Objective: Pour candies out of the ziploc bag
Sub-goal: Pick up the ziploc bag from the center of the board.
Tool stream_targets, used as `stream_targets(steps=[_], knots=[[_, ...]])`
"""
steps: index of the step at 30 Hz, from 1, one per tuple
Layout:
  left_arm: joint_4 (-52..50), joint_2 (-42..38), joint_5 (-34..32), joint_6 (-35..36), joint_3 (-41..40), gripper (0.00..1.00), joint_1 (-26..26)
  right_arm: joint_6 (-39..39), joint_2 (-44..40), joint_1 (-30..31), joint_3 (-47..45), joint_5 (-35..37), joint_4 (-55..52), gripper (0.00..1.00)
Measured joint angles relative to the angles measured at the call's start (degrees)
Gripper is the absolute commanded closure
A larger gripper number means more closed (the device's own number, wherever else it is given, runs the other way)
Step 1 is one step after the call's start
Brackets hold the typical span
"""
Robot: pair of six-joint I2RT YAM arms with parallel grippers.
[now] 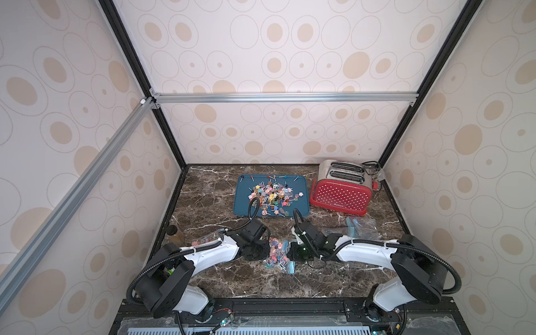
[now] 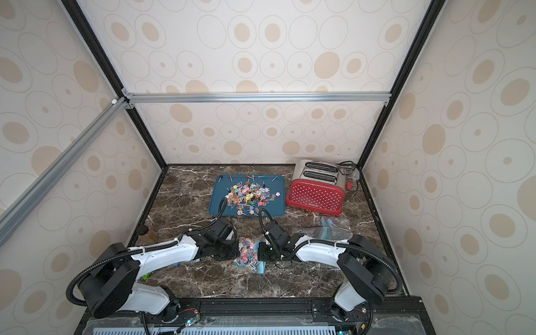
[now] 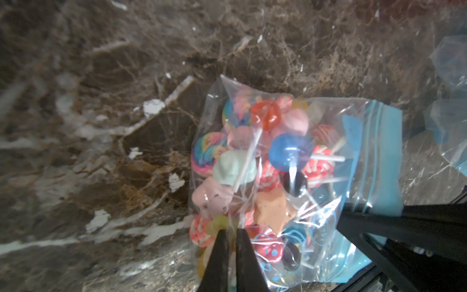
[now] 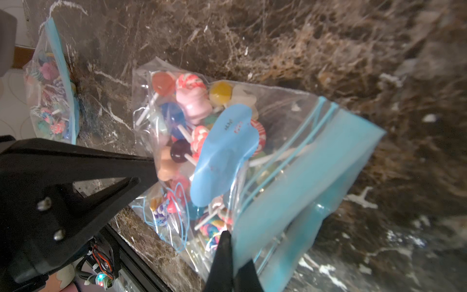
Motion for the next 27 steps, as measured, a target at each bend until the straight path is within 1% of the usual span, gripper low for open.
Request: stream_targets(steps=[3,7,15,18,23,27], knots=[[-0.04,-0.61,-0.13,0.00,0.07,0.93,0.00,0.00,0.00,0.00,0.00,0.00,0.02,1.00],[-0.04,-1.11,-0.24,0.00,0.07,1.00,0.00,0.00,0.00,0.00,0.00,-0.02,0.02,1.00],[0.00,-1.22,-0.24,-0.07,0.07,1.00,0.00,0.00,0.00,0.00,0.00,-0.04,0.02,1.00],[-0.07,-2.58,-0.61,-0.24,0.07,1.00,0.00,-0.11,0.00,0.00,0.39,-0.07,-0.46,1.00],[-0.11,-6.82,-1.73,-0.63,0.07,1.00,0.00,-1.31,-0.15,0.00,4.11,-0.11,-3.02,1.00],[-0.11,-8.22,-2.73,-0.96,0.07,1.00,0.00,-2.69,-0.48,0.00,8.98,0.02,-5.42,1.00]])
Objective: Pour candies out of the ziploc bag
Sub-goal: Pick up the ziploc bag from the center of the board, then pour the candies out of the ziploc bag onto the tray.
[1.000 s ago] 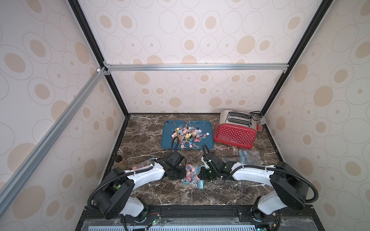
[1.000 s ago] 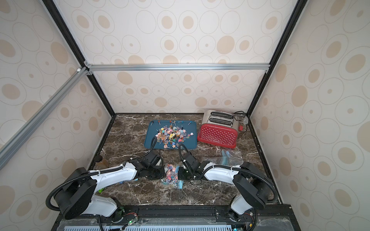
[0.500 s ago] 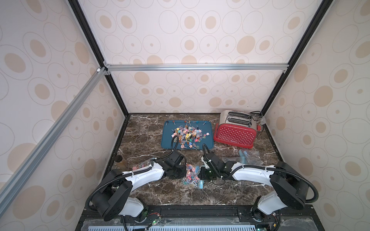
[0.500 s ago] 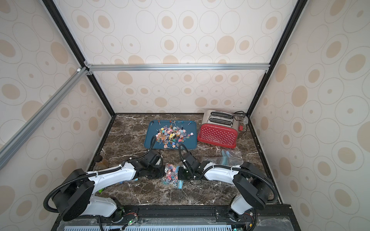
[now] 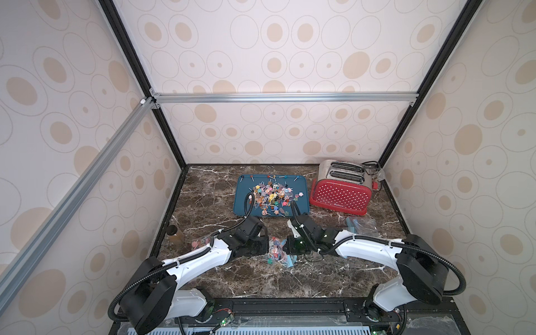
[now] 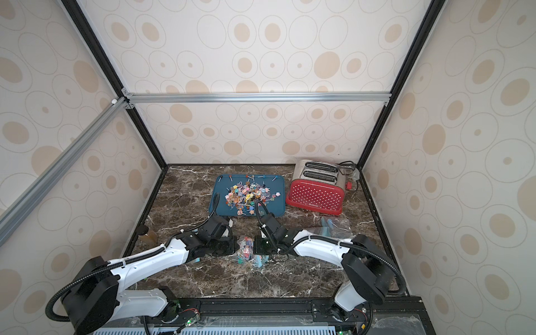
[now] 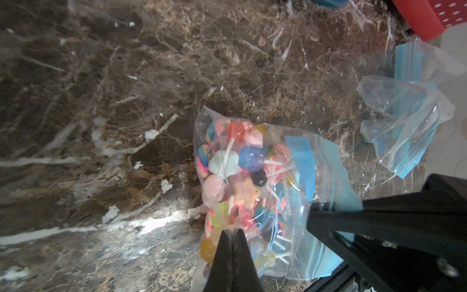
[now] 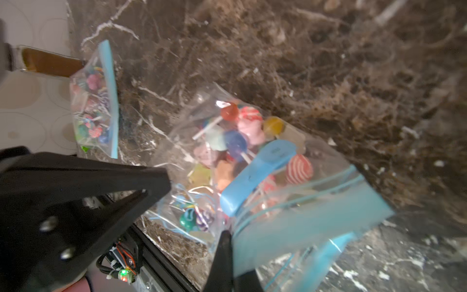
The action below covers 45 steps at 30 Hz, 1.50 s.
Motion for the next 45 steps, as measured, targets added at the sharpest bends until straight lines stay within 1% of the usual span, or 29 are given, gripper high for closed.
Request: stream_targets(steps=[7,12,15,19,22,25,29,33,38,40,45], knots=[[-1.18,-0.13,-3.65,-0.15,0.98,1.00,0.00,-3.04,0.55,-0.07,8.46,1.01,-5.42,1.00],[-3.65,-0.11,-7.78,0.61,6.49,1.00,0.52,-5.84,4.26,-0.98,17.31,1.57,-9.75,1.00],[-4.33,0.13,-9.29,1.70,10.16,1.00,2.56,-7.56,6.82,-2.32,22.18,1.55,-12.07,1.00],[-4.98,2.32,-10.27,3.89,14.27,1.00,6.97,-9.90,10.82,-4.94,28.89,1.01,-14.27,1.00],[-5.68,5.46,-10.56,5.92,18.10,1.00,10.05,-11.54,14.34,-7.32,33.94,0.02,-15.52,1.00],[-5.70,9.14,-10.49,7.87,22.12,1.00,13.09,-13.25,19.34,-9.70,41.20,-1.46,-17.29,1.00],[-5.46,14.75,-10.34,9.73,27.89,1.00,17.29,-15.15,27.69,-12.70,52.83,-3.74,-19.69,1.00],[-3.96,21.27,-8.74,11.56,33.92,1.00,20.63,-16.31,37.27,-15.39,65.75,-6.19,-22.84,1.00],[-1.62,29.66,-6.67,13.03,40.87,1.00,23.02,-16.57,48.37,-18.05,79.93,-8.92,-25.77,1.00],[-1.22,32.61,-6.16,13.29,43.36,1.00,23.28,-16.35,51.39,-18.95,83.03,-9.97,-26.14,1.00],[-0.48,37.35,-3.43,14.78,47.98,1.00,23.47,-14.97,53.79,-20.70,83.69,-11.85,-26.14,1.00]])
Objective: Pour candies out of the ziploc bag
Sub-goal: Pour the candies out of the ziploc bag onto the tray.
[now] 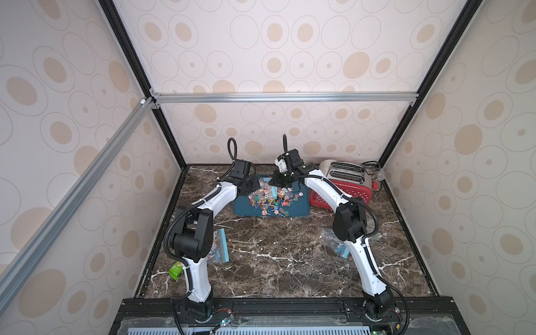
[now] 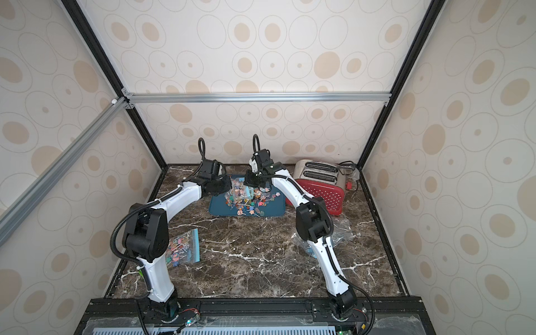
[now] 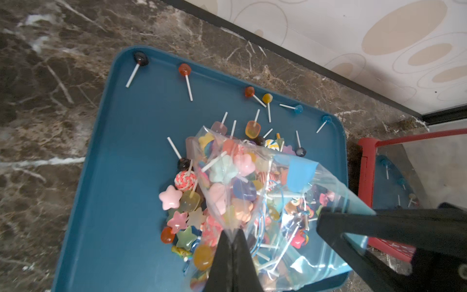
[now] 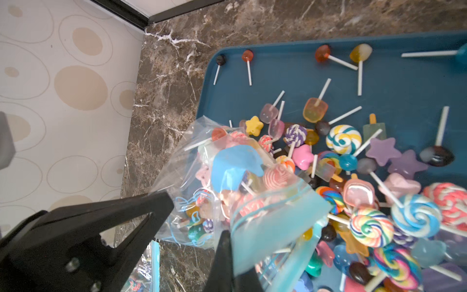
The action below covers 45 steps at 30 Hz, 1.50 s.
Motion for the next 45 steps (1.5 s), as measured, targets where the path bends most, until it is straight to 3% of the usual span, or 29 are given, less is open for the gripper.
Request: stream_targets(steps=[14,19,26,35,45], knots=[[-2.12,1.66,7.56,4.92,9.38,1.00,-0.31,3.45,-0.87,-1.38,-10.14,-2.56,8.41,1.00],[-3.37,1.81,8.17,6.27,10.54,1.00,-0.20,4.63,-2.21,-1.44,-12.74,-3.28,10.91,0.93],[-4.26,1.90,8.22,7.67,12.28,1.00,-0.11,6.08,-4.57,-1.60,-17.00,-3.41,13.03,0.75],[-4.66,1.90,8.35,9.05,14.58,1.00,-0.02,6.82,-10.49,-1.81,-25.66,-3.32,15.82,0.67],[-6.67,-1.22,5.97,10.78,14.45,1.00,-0.15,5.86,-22.91,-1.88,-36.63,-1.97,17.97,0.60]])
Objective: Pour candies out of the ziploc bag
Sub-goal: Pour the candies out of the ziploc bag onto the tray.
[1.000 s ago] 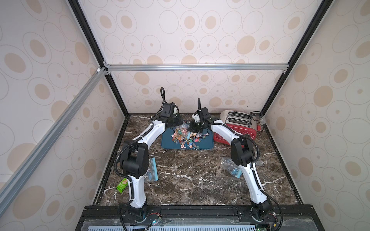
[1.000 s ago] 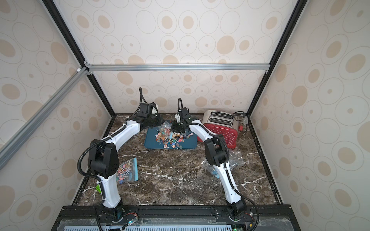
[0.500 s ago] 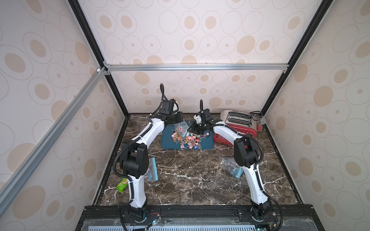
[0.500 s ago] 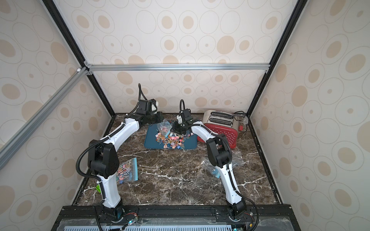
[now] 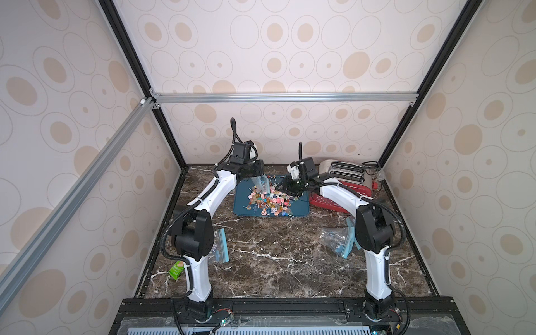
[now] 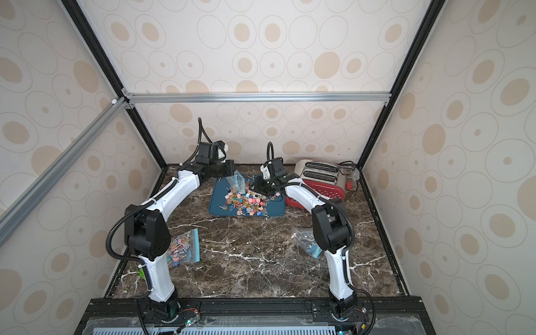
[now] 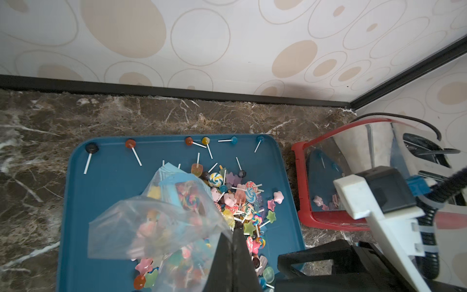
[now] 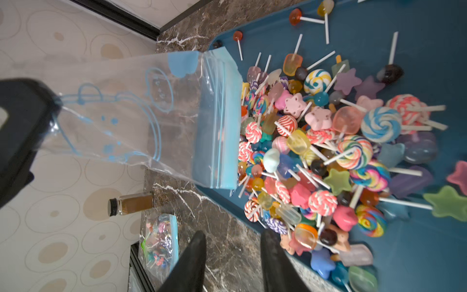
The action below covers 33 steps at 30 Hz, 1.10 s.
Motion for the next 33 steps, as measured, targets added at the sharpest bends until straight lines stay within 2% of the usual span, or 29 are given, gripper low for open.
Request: stream_targets(steps=[9,17,23,27,33], knots=[[-2.58,-8.24,-3.21,0.96,-0.98,1.00,-3.19,-2.54,-13.22,-0.31,-11.61,4.57,-2.03,0.60],[-2.40,-11.02,-1.99,-3.04,-9.11,1.00,-13.77,-5.29,-30.29,-2.23,-23.76,13.05,-8.83,0.61],[4.92,-10.88,2.45,-9.75,-16.02,1.00,-23.30,-6.47,-45.86,-3.96,-33.68,20.83,-14.71,0.60],[8.09,-9.62,2.89,-12.52,-16.02,1.00,-29.81,-7.17,-54.53,-5.70,-37.48,24.59,-18.56,0.60],[9.31,-6.47,1.46,-14.21,-10.08,1.00,-35.32,-8.00,-60.33,-7.37,-39.01,27.41,-21.92,0.59]])
